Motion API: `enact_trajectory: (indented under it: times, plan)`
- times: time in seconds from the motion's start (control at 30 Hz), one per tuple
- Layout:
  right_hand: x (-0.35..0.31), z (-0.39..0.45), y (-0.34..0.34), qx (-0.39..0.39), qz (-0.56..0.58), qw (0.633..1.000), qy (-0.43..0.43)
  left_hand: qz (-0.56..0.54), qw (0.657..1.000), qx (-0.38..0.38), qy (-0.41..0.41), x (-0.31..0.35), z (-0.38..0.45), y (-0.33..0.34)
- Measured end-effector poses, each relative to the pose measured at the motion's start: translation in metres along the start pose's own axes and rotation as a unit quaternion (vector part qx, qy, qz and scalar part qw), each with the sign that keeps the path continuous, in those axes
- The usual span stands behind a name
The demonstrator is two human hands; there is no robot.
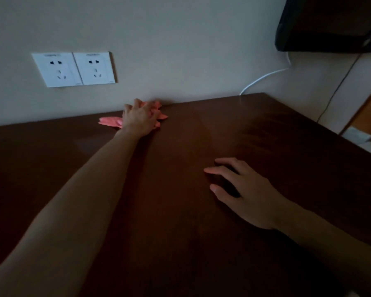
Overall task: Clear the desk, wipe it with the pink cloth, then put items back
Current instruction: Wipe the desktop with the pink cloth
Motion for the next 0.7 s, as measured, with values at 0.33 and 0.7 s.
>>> enact_trajectory:
  times: [0.33, 0.7]
  plan:
    - [0.0, -0.002, 0.011, 0.109, 0.0, 0.994, -0.022, -0.09, 0.961, -0.053, 0.255, 0.071, -0.269, -0.014]
    - [0.005, 0.005, 0.014, 0.106, -0.006, 0.994, -0.03, -0.035, 0.926, -0.112, 0.357, 0.068, -0.357, -0.045]
Point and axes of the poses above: each hand's wrist, its own z-axis towards the middle knuckle, its own y-axis out of the palm, x = y × z, the point moved 1 cm from there along z, towards the middle knuckle, and after that the axes turned 13 degrees about -z, right-handed, at the moved point
